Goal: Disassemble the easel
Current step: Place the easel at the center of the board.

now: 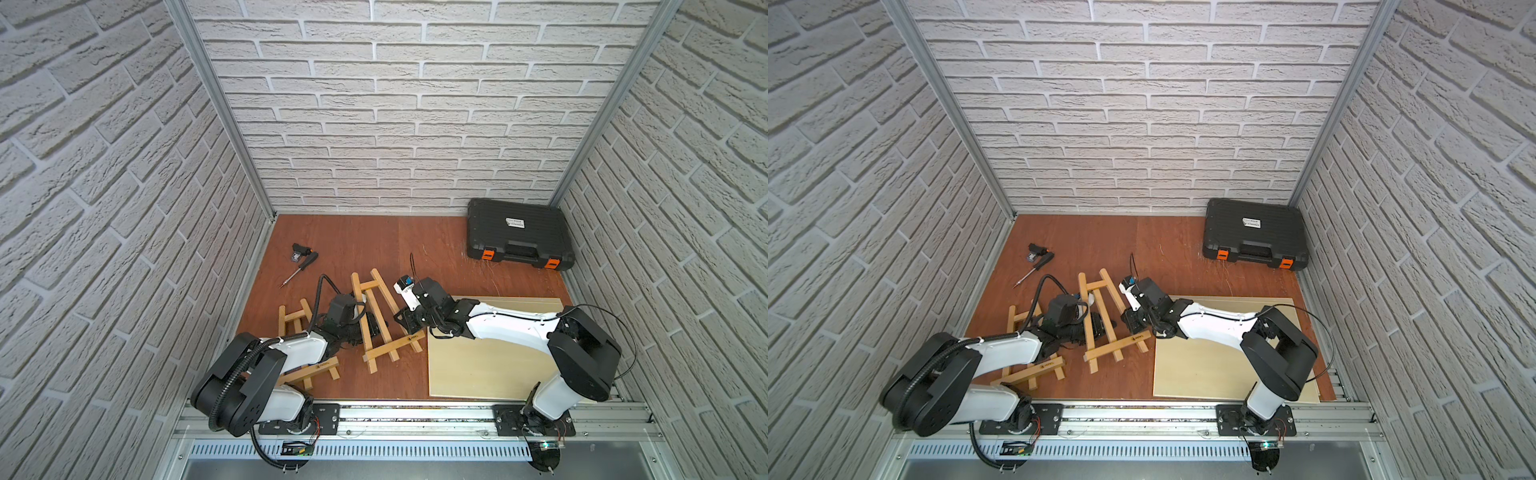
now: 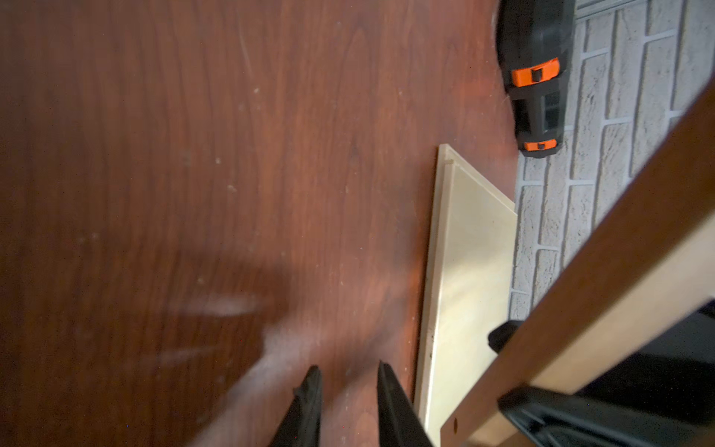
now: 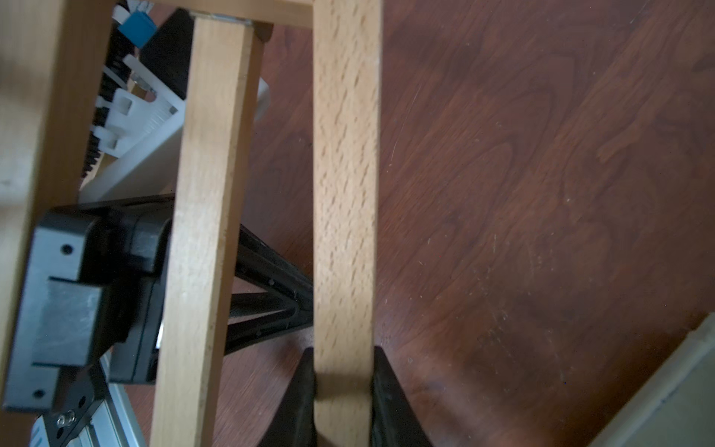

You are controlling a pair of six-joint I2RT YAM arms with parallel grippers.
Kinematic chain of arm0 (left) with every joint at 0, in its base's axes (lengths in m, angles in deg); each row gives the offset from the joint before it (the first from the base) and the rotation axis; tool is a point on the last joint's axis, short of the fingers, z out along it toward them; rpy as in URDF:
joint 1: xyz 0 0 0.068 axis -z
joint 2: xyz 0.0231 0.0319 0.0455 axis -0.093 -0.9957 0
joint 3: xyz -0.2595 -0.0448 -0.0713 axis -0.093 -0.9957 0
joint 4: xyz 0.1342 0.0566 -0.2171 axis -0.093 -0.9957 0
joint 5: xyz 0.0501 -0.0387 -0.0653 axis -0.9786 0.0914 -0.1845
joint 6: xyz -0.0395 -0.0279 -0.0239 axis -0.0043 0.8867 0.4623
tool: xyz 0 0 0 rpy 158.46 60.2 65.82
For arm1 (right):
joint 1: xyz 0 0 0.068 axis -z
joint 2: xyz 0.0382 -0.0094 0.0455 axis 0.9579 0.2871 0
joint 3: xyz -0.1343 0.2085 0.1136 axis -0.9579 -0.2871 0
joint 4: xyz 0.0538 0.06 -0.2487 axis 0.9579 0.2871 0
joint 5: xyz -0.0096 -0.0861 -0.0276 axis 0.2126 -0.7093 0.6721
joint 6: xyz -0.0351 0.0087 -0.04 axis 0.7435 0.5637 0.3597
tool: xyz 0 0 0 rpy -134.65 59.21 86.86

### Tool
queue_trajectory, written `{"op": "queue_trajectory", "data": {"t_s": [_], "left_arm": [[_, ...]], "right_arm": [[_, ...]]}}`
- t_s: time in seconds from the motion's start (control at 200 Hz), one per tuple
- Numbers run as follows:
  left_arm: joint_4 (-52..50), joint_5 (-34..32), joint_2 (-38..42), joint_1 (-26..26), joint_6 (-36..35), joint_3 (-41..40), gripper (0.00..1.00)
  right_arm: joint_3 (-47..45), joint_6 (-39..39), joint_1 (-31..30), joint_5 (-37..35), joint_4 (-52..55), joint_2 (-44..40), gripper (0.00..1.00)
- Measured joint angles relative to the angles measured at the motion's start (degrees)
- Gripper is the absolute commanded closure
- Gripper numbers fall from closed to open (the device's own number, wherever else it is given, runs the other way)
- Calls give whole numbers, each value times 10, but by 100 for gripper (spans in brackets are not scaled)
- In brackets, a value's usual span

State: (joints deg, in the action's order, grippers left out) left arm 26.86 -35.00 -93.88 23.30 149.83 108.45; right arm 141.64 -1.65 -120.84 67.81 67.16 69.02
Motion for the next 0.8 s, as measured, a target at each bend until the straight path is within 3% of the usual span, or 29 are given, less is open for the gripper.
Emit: {"op": "queue_trajectory", "data": {"t_s": [0.23, 0.5, 0.8], "left_arm": [[-47, -50, 13, 0, 1, -5, 69], [-250, -160, 146, 4, -10, 2, 65], [-380, -248, 174, 4, -12, 27, 63]], "right_arm": [[-26, -17, -11, -1, -66, 29, 94], [-46, -23, -28, 12, -156, 42, 94], [-67, -29, -30, 20, -206, 52, 94]]}}
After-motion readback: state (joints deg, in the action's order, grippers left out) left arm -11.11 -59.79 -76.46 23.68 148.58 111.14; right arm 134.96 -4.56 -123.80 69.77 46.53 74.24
